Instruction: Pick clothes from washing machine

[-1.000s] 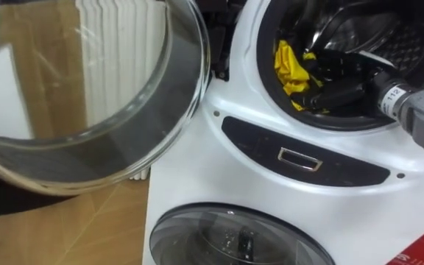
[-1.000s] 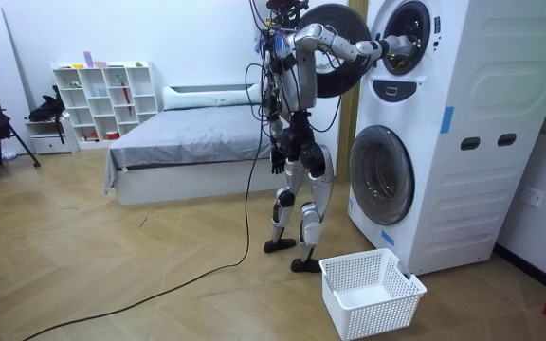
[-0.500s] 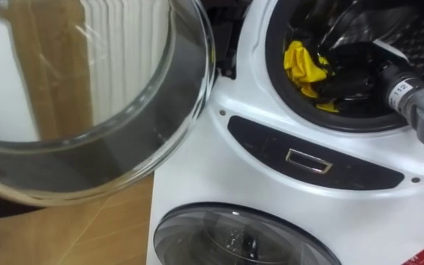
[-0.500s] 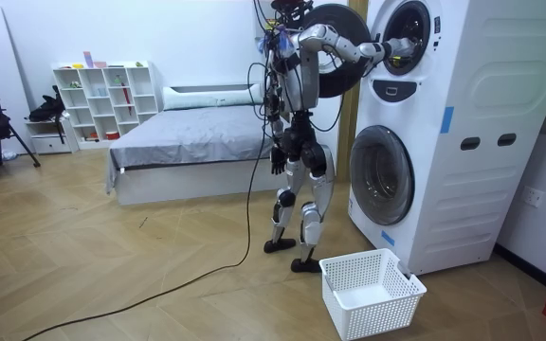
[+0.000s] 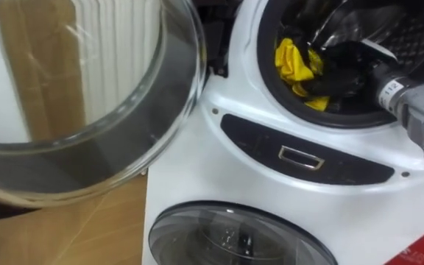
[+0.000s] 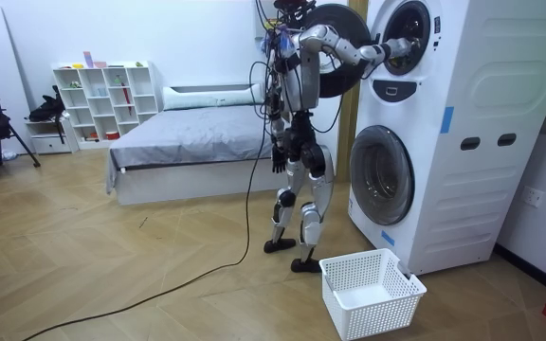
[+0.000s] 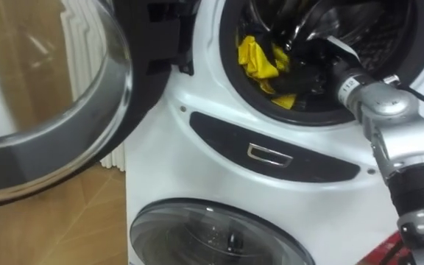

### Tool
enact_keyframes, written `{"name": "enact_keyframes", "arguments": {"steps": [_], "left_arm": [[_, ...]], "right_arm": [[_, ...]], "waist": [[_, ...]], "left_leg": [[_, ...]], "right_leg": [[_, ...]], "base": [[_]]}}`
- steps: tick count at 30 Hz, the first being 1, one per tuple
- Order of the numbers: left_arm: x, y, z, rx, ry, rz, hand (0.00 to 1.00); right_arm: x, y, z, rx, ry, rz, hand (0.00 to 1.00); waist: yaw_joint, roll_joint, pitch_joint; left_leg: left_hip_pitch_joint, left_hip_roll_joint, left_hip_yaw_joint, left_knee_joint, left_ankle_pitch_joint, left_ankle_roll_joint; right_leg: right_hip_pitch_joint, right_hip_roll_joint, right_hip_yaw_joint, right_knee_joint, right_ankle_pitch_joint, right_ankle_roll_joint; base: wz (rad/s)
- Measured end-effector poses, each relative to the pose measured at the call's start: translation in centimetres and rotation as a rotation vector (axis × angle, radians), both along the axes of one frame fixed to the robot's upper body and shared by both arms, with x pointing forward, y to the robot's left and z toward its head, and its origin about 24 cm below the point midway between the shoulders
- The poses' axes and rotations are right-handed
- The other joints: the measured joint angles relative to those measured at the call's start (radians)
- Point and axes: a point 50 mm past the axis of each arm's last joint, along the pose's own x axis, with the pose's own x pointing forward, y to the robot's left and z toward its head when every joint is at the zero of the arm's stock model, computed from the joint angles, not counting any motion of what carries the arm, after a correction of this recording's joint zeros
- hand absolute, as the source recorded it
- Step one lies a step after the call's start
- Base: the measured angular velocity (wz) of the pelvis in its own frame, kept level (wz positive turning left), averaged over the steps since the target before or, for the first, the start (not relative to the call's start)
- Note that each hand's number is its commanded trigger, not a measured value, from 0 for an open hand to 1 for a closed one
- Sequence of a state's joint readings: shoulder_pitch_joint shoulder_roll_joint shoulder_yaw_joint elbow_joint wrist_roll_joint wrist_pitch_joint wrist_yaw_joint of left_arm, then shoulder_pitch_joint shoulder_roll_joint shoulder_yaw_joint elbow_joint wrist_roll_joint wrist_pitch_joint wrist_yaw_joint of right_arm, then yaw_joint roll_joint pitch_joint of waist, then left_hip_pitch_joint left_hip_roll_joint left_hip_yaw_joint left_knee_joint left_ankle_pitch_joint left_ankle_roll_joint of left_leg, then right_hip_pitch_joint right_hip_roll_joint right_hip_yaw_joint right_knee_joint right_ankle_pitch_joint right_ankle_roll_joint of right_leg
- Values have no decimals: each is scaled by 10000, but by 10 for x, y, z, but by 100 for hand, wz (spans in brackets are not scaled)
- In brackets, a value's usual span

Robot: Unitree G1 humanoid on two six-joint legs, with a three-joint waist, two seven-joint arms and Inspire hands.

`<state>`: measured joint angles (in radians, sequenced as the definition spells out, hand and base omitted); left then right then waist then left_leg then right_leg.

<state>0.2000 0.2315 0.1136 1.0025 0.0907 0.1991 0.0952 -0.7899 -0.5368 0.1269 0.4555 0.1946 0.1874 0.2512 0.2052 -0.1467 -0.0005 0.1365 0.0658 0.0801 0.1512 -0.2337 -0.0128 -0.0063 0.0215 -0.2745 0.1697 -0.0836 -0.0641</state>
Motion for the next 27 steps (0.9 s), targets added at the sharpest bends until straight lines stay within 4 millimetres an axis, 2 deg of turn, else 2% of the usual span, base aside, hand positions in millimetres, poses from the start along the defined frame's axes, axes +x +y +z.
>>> {"name": "enact_keyframes", "arguments": {"steps": [5,7,11,12,14,15,16,20,25,27], "left_arm": [[-3,0,0,87,-105,-10,0],[-8,-2,-2,38,-120,184,0],[-14,-8,-5,-14,-34,293,0],[-14,-9,-5,-13,-22,291,0],[-16,-9,-5,75,4,331,0],[-18,-10,-5,119,36,315,0],[-19,-10,-5,152,9,245,0],[-30,-16,-7,278,80,322,0],[-45,-18,-8,307,292,396,0],[-46,-18,-8,306,265,388,0]], "right_arm": [[-21,21,3,-49,-1106,521,100],[-34,28,0,4,-1485,723,100],[-56,40,6,469,-2306,1188,100],[-61,44,7,589,-2472,1396,100],[-70,48,9,813,-2635,1694,100],[-78,50,9,1009,-2737,1889,100],[-88,51,8,1302,-2912,2003,100],[-111,44,7,1684,-3359,1919,100],[-125,25,2,2038,-3540,1382,100],[-128,20,-2,2059,-3521,1200,100]], "waist": [[-115,179,2],[-395,305,-5],[-663,488,-12],[-821,542,-1],[-902,661,-6],[-960,755,-34],[-1072,828,-74],[-1504,961,-102],[-1987,886,-127],[-2043,844,-120]], "left_leg": [[86,24,267,20,3,-2],[159,52,318,11,3,-3],[122,81,527,-8,2,-4],[129,86,562,-20,0,-8],[214,105,711,-81,-10,-21],[254,111,817,-103,-38,-41],[258,133,842,-157,-56,-48],[250,115,847,-165,-88,-58],[318,146,1074,-143,-97,-76],[328,146,1112,-135,-97,-76]], "right_leg": [[-28,26,256,-19,1,0],[77,23,250,-19,0,1],[-25,27,304,-7,0,1],[-38,39,380,-4,0,0],[-49,94,536,6,14,-21],[-49,126,608,15,21,-33],[-55,142,616,16,22,-36],[-74,162,677,26,23,-39],[-115,235,862,30,48,-77],[-127,246,904,27,50,-77]], "base": [[-15],[7],[-10],[-10],[-18],[-17],[-11],[-3],[-14],[-5]]}}
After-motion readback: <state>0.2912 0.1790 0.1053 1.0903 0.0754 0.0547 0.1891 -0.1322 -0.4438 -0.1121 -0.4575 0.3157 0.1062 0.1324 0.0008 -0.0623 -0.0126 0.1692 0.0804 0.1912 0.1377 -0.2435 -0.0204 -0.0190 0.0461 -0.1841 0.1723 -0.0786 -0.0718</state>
